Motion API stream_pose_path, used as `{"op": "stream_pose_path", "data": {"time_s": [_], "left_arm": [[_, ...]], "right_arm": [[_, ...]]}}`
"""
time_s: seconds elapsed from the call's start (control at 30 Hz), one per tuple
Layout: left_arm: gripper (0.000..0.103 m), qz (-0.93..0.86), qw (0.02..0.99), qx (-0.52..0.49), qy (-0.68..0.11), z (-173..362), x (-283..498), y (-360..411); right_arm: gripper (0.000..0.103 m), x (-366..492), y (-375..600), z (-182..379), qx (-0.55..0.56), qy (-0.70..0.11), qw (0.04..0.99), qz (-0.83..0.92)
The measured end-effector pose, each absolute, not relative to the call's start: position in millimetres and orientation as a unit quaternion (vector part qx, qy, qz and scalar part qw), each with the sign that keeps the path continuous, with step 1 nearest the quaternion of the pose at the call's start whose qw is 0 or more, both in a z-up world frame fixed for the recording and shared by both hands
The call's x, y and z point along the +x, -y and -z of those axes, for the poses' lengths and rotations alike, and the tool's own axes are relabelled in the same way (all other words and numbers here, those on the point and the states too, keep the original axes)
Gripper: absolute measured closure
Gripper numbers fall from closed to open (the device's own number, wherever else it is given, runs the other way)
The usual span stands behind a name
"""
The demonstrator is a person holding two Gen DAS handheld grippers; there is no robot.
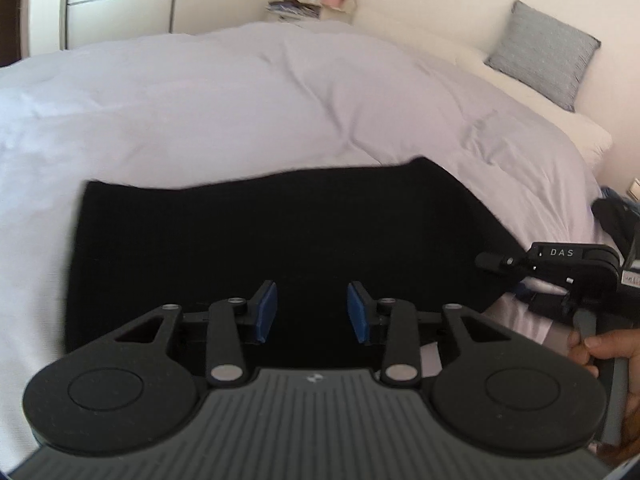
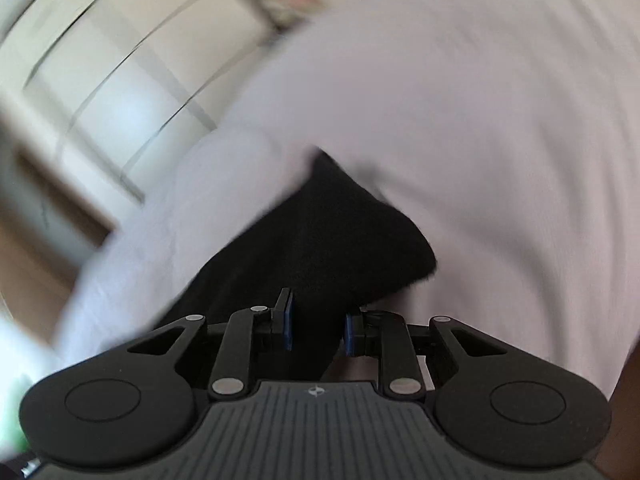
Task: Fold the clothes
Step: 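Grasp the folded cardigan's end with both grippers, then lift the cardigan end with both grippers and fold it over the rest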
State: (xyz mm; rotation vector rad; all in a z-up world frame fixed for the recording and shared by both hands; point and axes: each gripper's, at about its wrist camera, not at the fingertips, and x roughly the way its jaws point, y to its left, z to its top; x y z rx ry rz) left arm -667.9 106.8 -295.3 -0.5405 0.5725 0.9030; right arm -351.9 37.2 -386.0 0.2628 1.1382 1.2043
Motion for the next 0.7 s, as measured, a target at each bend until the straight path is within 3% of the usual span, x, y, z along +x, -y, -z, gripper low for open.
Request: {"op": "stream_pose_path", "data": {"time_s": [0.1,0.27,0.33,0.43,0.63,0.7], "left_arm": [[0.072,-0.43,0.827,-0.233,-0.277,300.5,-646.9,-104.2],[0.073,-0.436,0.812,-0.158,-0.354,324.6,-611.5,-110.8],[0.073,-0.435,0.813,-0.135,-0.362,326.3,-605.4,-107.8],[0.075,-0.433,0.822,-0.127,-0.348,317.8,-604.5,-107.4],[0.077,-0.433,0.805,-0.077,-0.399,342.3,-580.8,-106.3],[0.083,-0.438,0.809,-0.097,-0.38,328.8,-584.8,-103.9]], "right_arm": [[0.08,-327.5,-19.9,424.8,0.235,-0.591,0.602,-0.483],[0.079,-327.8,-23.6,409.6,0.16,-0.551,0.625,-0.529],[0.079,-324.2,-23.3,409.2,0.156,-0.553,0.621,-0.533],[0.068,-326.5,-32.5,419.7,0.18,-0.575,0.602,-0.524],[0.067,-331.9,-44.2,428.6,0.195,-0.575,0.599,-0.521],[0.067,-332.8,-45.7,425.0,0.179,-0.568,0.605,-0.529]]}}
